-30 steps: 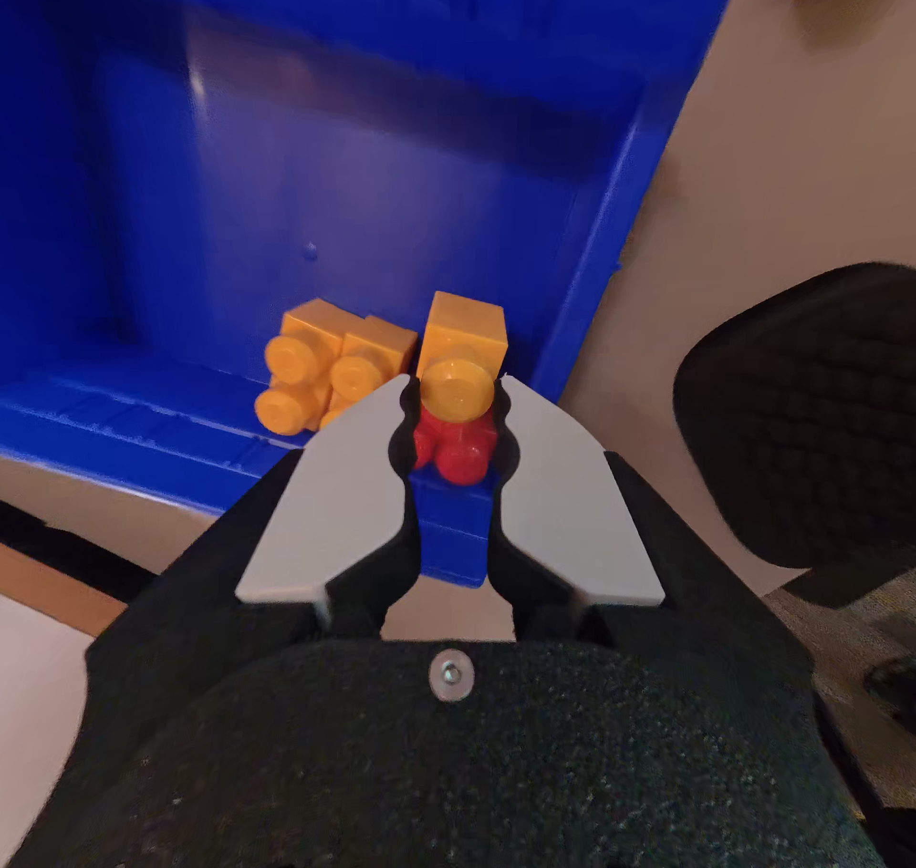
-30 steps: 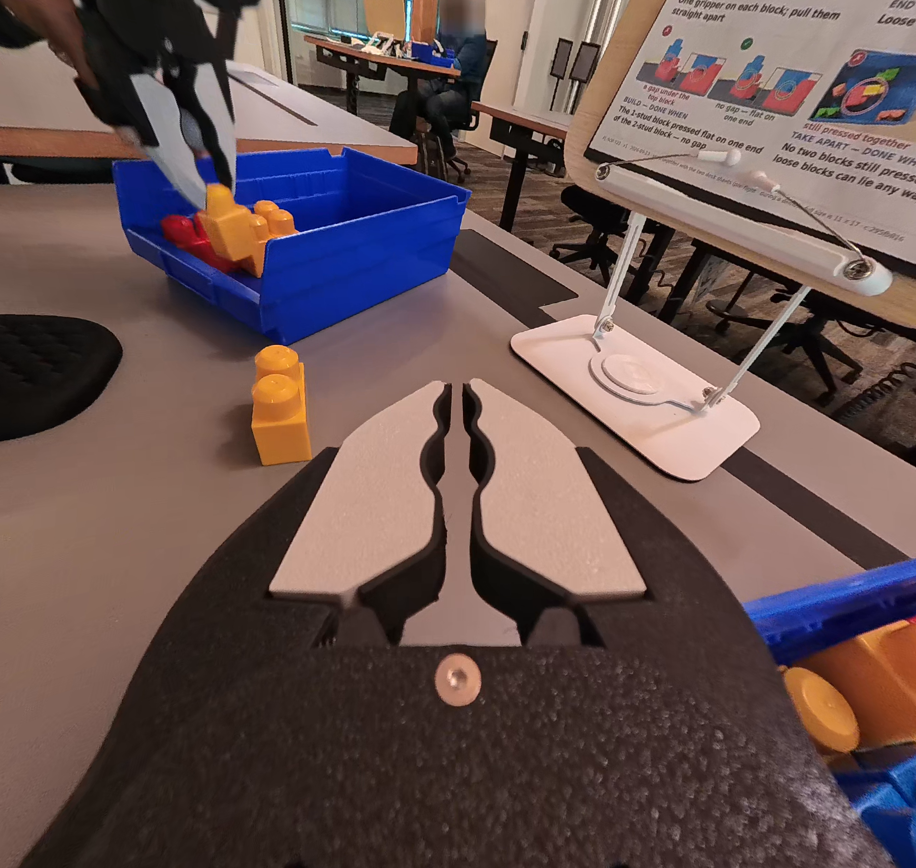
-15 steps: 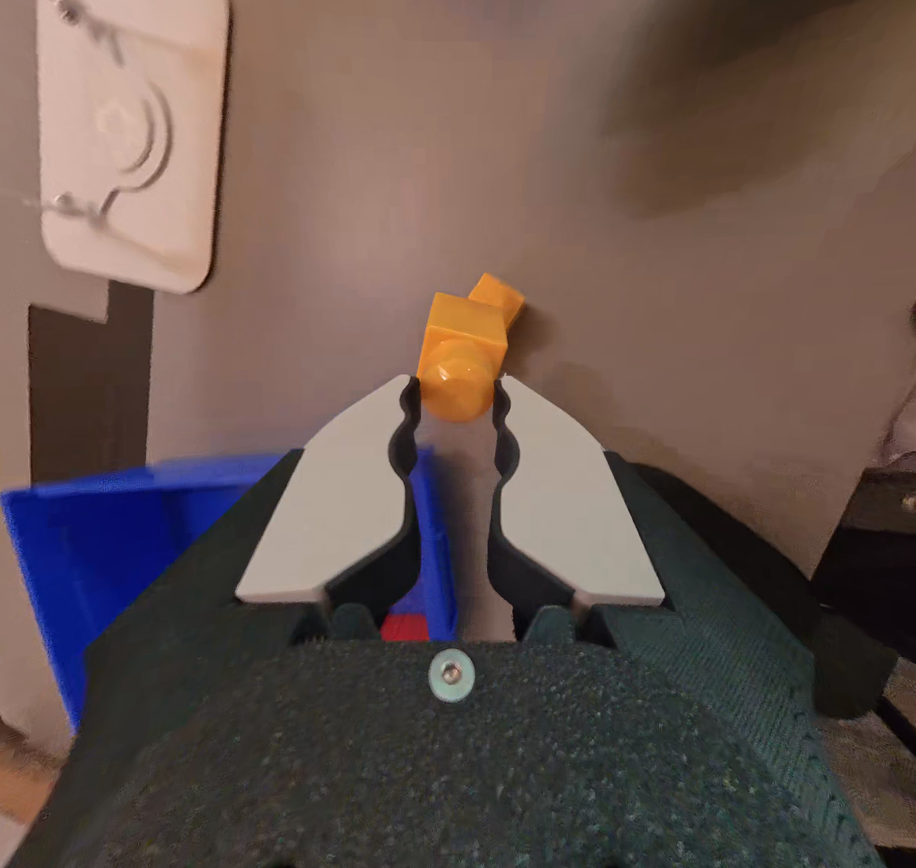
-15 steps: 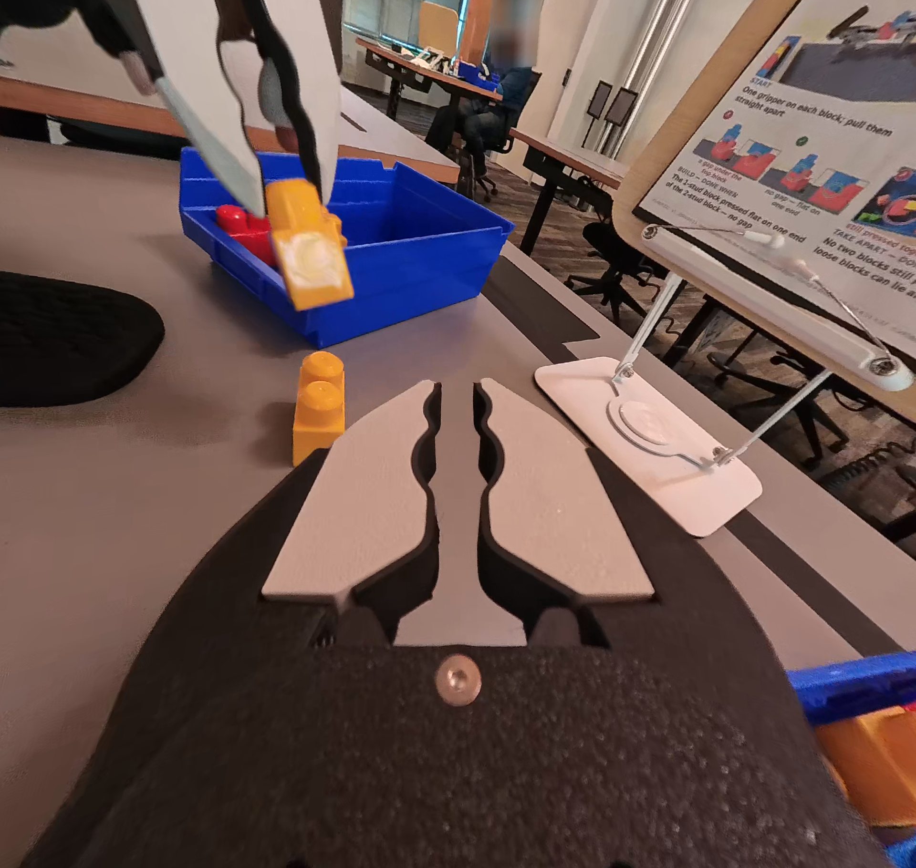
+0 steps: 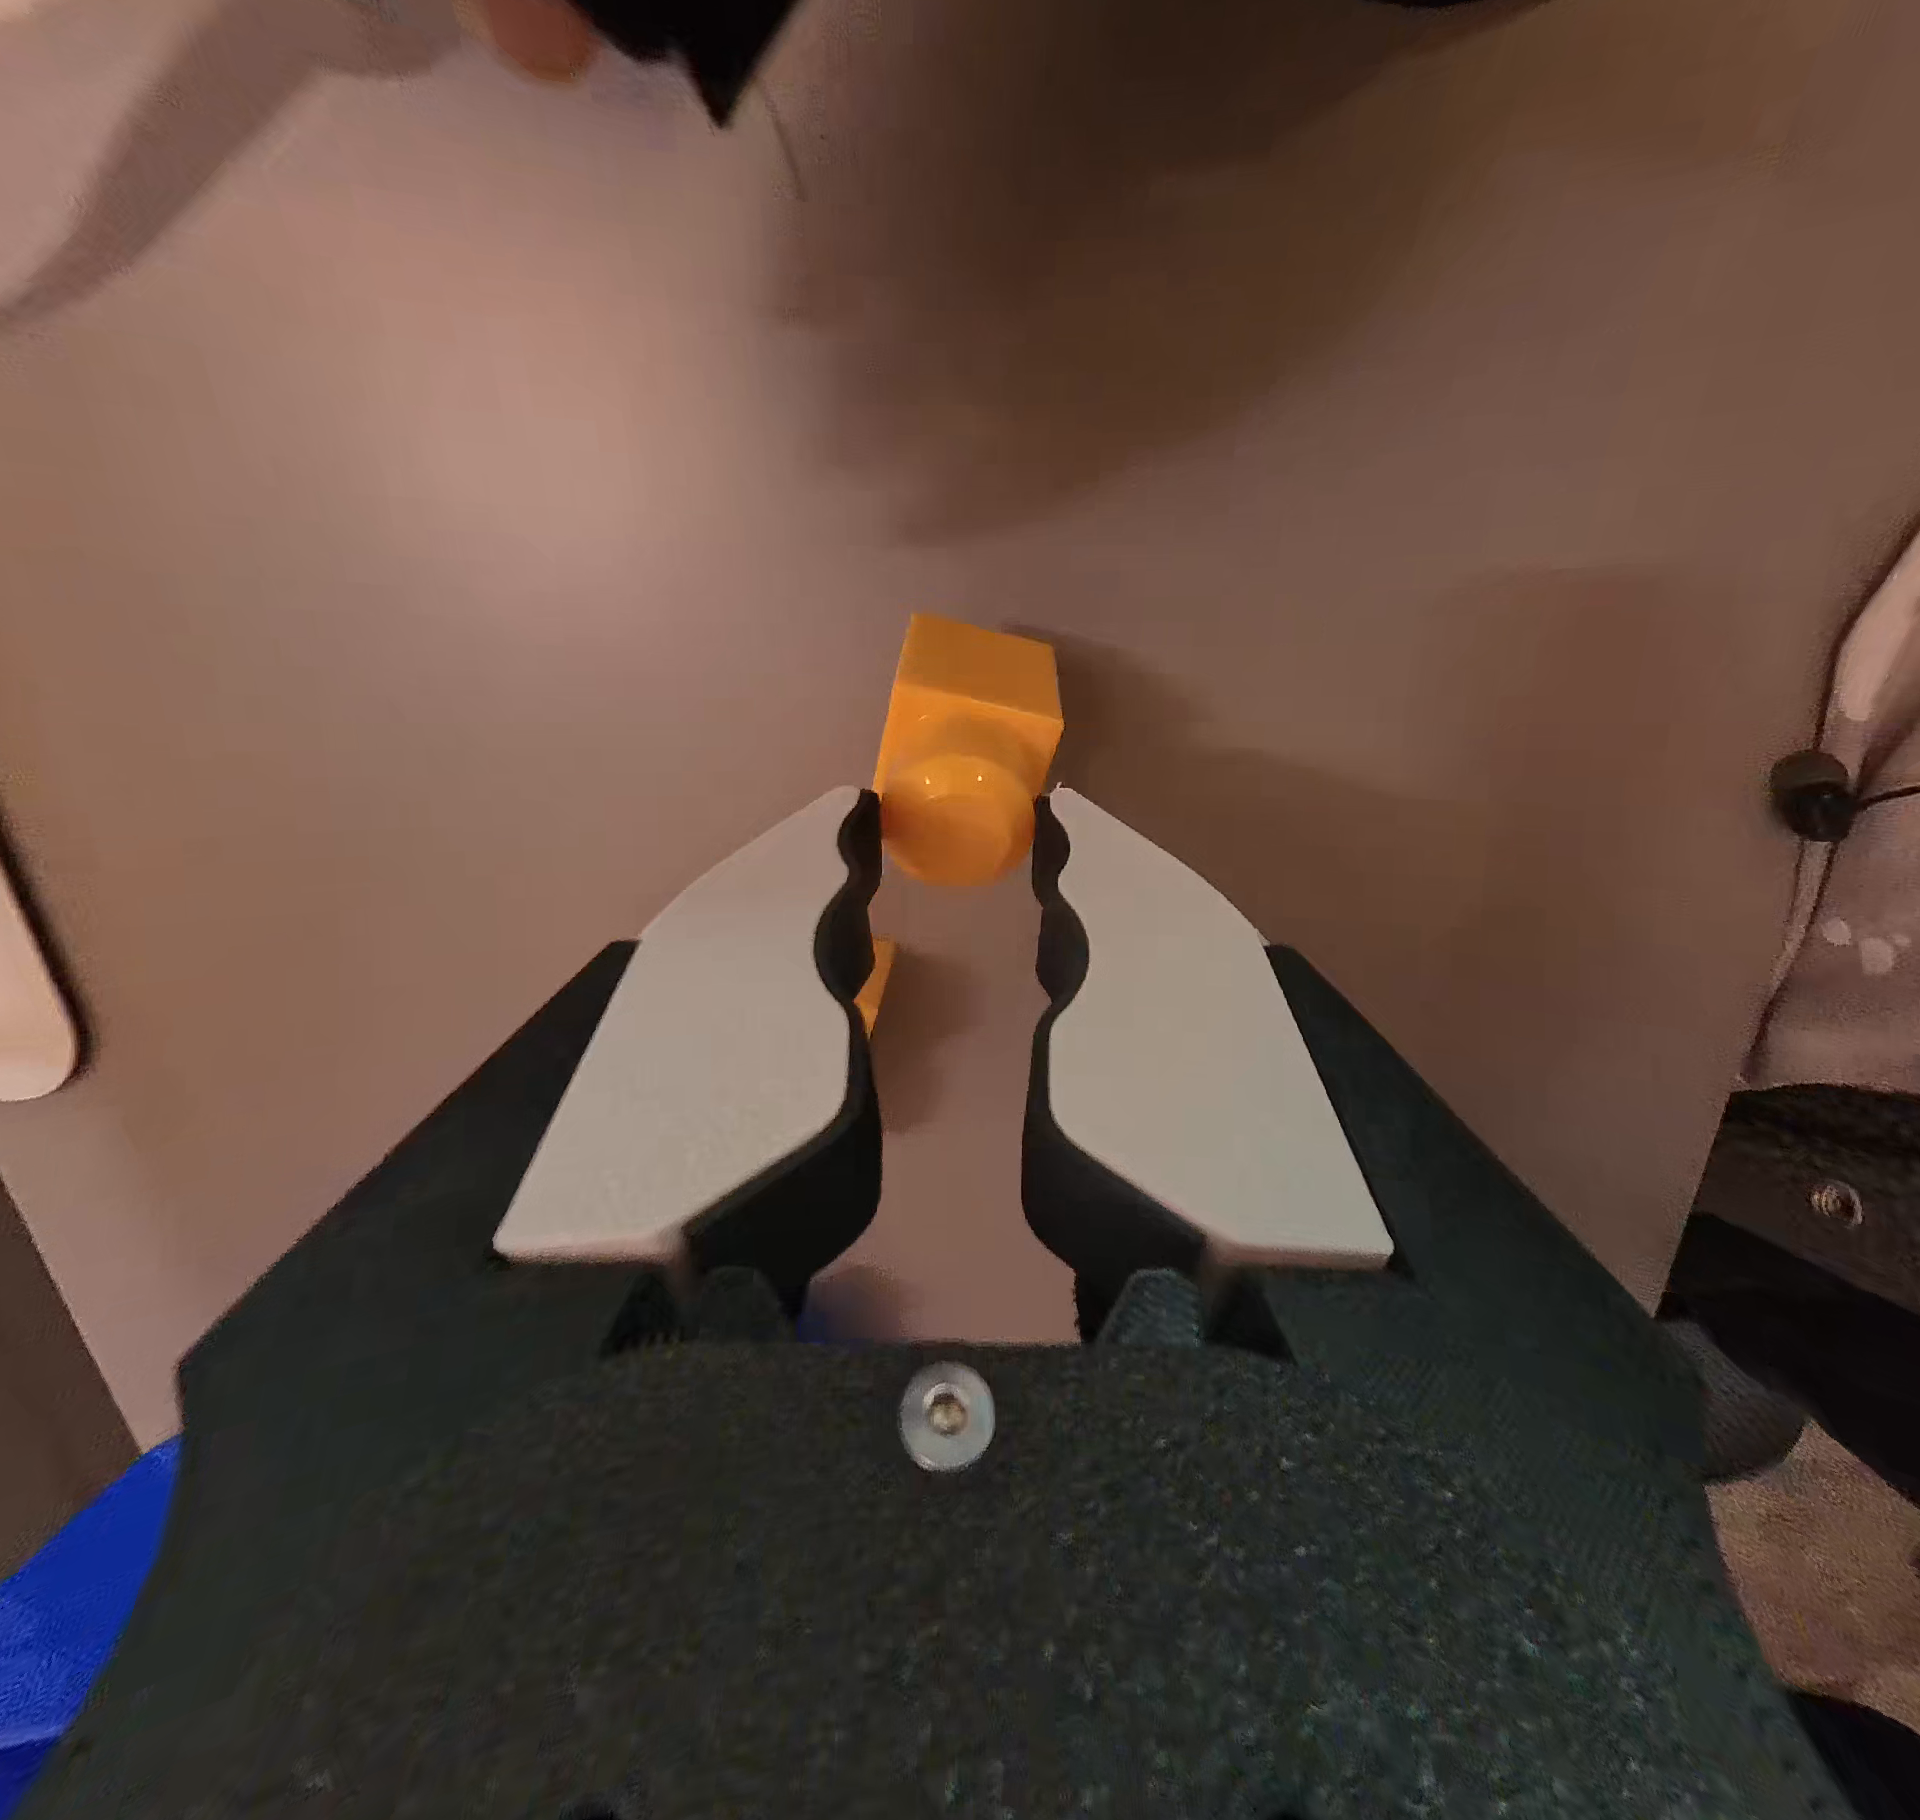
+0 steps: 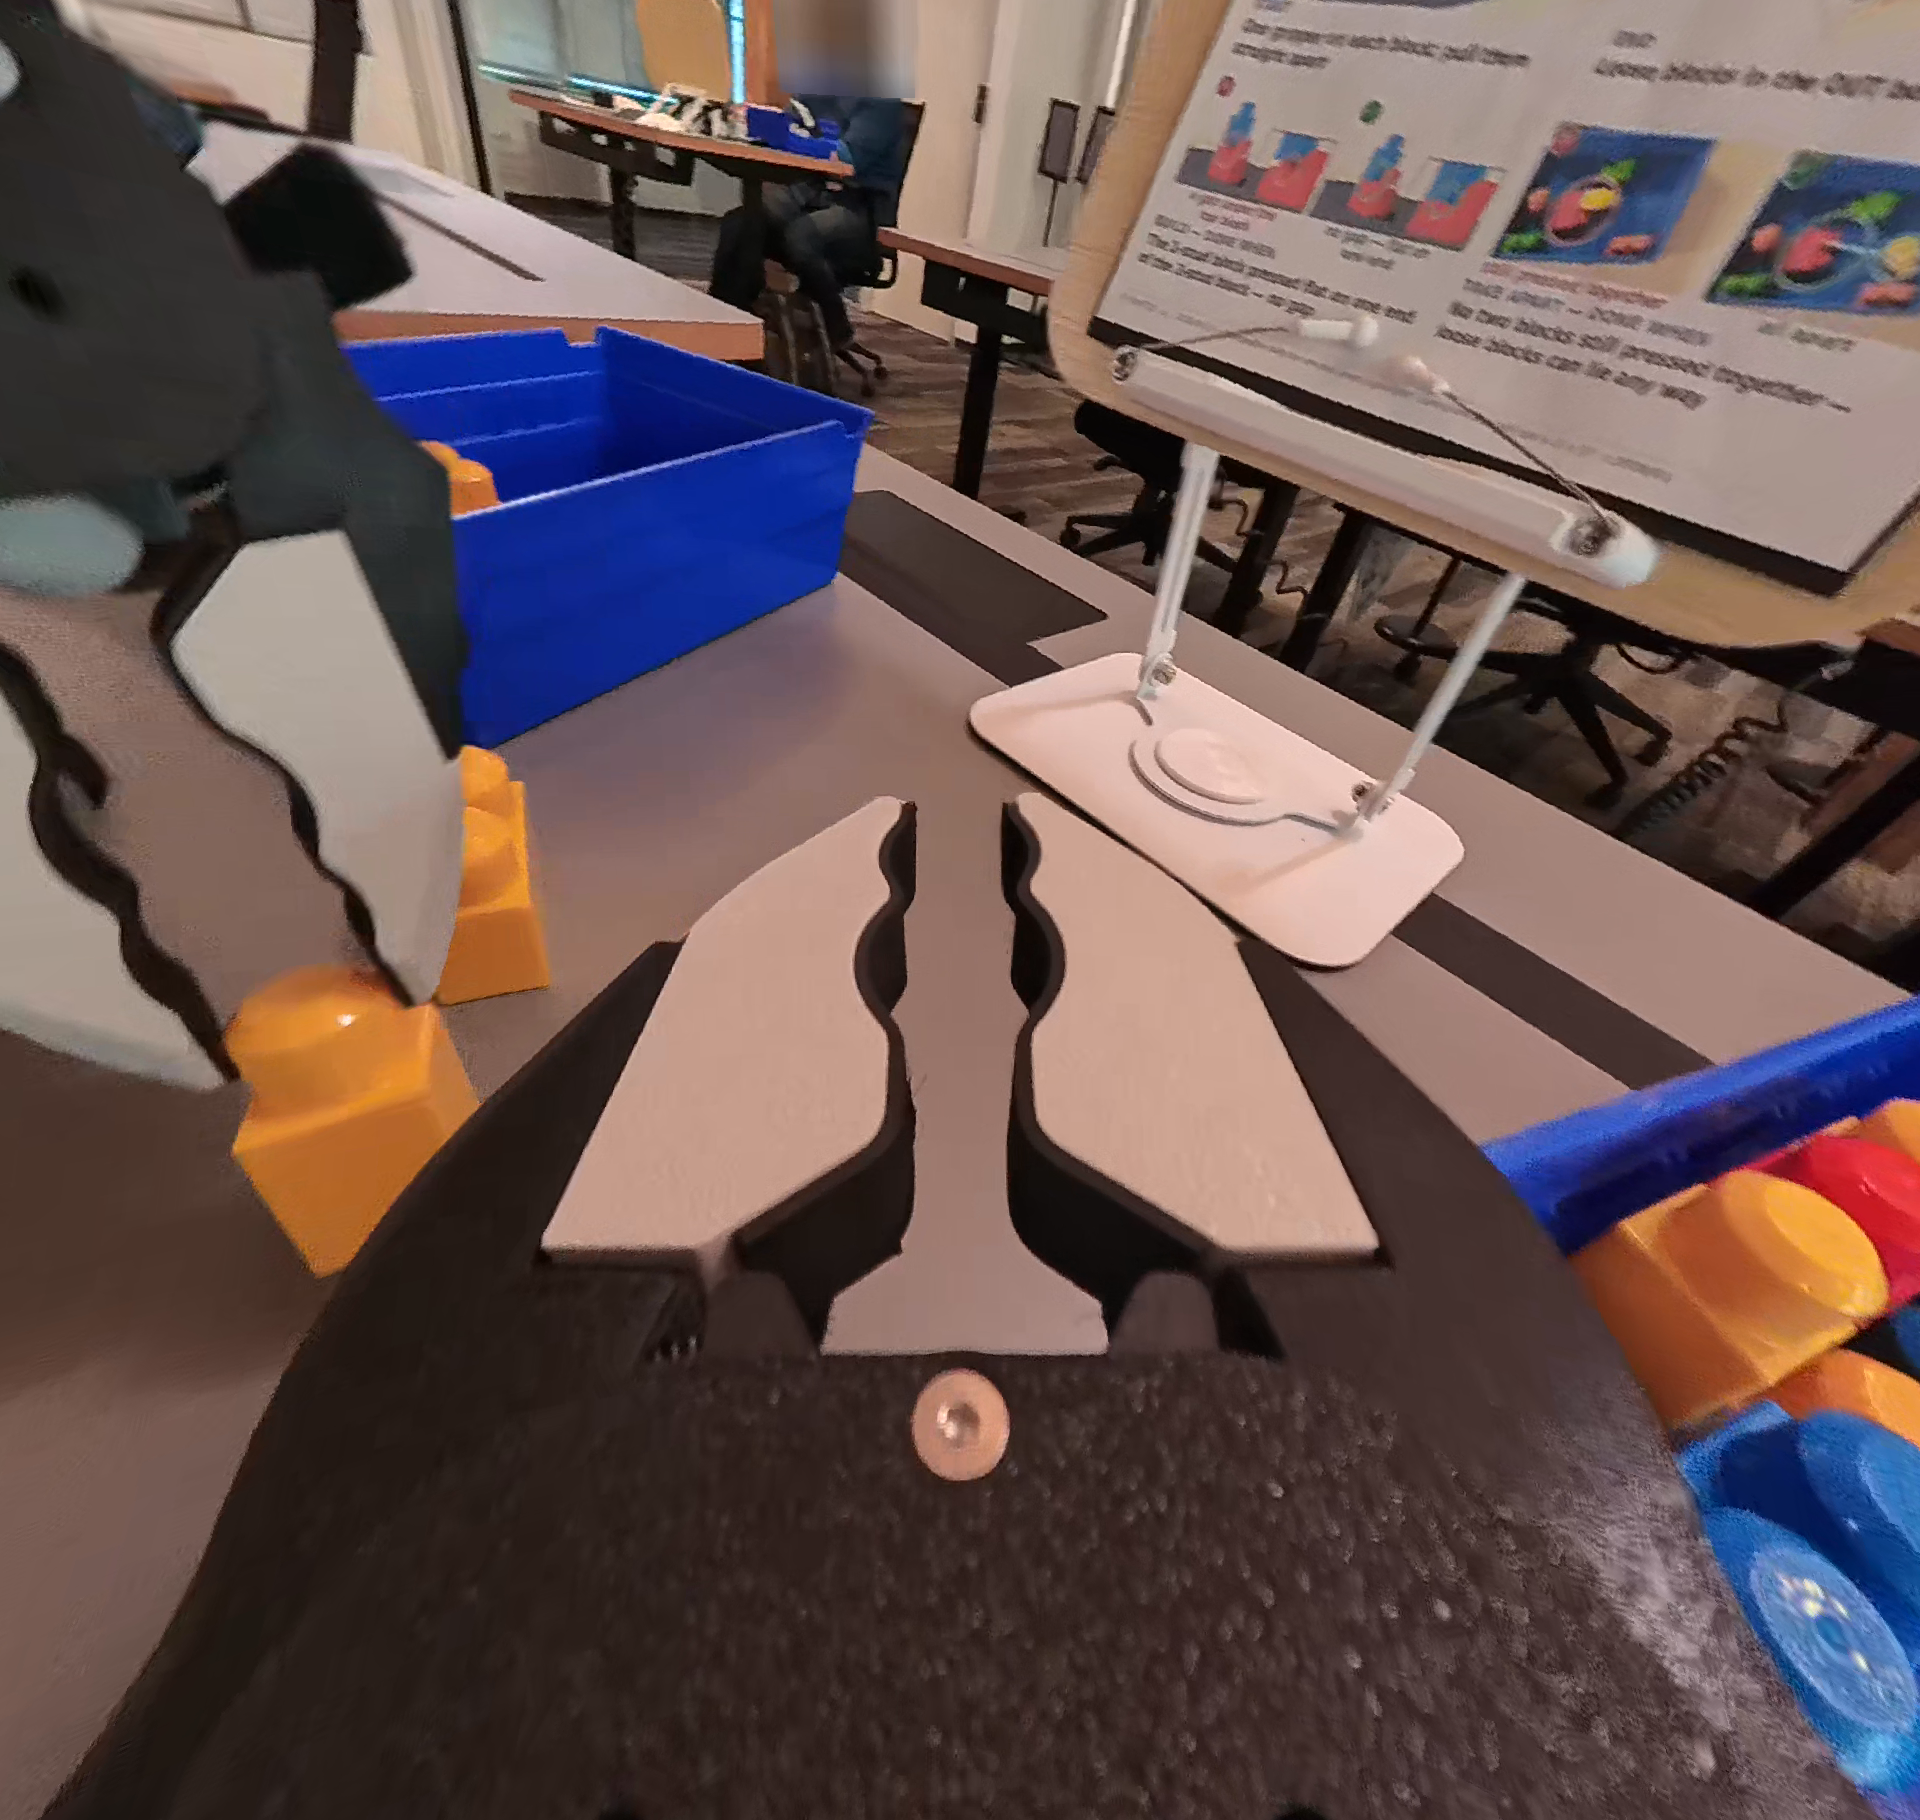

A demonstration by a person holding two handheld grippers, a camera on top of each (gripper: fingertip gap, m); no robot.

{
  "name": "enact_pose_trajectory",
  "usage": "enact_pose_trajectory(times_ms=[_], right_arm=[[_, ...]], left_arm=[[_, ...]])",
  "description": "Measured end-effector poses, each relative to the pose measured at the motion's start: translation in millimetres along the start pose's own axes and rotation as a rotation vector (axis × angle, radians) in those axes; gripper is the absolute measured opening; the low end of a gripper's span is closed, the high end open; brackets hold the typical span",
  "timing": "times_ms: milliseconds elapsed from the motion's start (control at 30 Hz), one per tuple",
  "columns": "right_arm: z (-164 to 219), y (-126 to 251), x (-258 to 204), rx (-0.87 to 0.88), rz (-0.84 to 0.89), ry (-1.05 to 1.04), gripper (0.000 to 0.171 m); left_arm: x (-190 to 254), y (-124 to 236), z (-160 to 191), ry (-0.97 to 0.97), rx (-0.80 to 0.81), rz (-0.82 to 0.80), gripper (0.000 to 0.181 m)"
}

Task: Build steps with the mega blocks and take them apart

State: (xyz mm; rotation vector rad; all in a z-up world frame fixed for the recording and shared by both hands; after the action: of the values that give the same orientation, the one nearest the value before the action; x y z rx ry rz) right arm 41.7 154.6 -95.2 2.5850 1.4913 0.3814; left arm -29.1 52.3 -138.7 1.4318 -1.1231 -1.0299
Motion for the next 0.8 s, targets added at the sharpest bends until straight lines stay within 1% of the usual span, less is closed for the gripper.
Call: enact_pose_trajectory(times_ms=[200,267,367,500,567,633,700,800], right_arm=[[3.6,2.0,13.3,-0.002,0.022,-0.062,0.016],[3.6,1.9,12.8,-0.007,0.029,-0.049,0.016],[3.4,2.3,12.8,-0.006,0.03,-0.046,0.016],[2.6,2.9,12.8,-0.001,0.027,-0.049,0.016],[2.4,2.7,12.0,-0.001,0.024,-0.047,0.016],[2.7,2.4,11.1,-0.002,0.021,-0.045,0.016],[3.1,1.7,10.2,-0.003,0.016,-0.045,0.016],[3.3,0.9,8.3,-0.004,0.01,-0.043,0.016]], left_arm=[[-0.3,-23.1,-0.9,-0.004,-0.052,0.004,0.028],[-2.4,-26.0,-2.5,-0.002,-0.038,-0.009,0.029],[-6.1,-19.3,-4.9,0.019,0.027,-0.014,0.039],[-19.5,8.5,-0.2,0.086,0.178,-0.045,0.046],[-28.0,21.0,11.4,0.118,0.229,-0.068,0.048],[-36.1,26.1,29.2,0.15,0.242,-0.085,0.052],[-41.4,23.9,50.3,0.177,0.221,-0.086,0.054],[-45.5,10.4,81.9,0.207,0.146,-0.072,0.057]])
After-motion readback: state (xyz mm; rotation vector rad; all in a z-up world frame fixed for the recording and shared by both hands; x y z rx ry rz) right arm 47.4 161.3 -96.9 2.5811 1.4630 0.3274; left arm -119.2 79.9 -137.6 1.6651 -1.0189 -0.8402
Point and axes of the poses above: each gripper's, where its closed fingertips meet, y back along the fingers, z out of its underside, x = y × z across the jaws, the point moved 3 cm from there along y, back along the fingers, and after that the axes turned 6 degrees about -x, right-handed, at the moved point
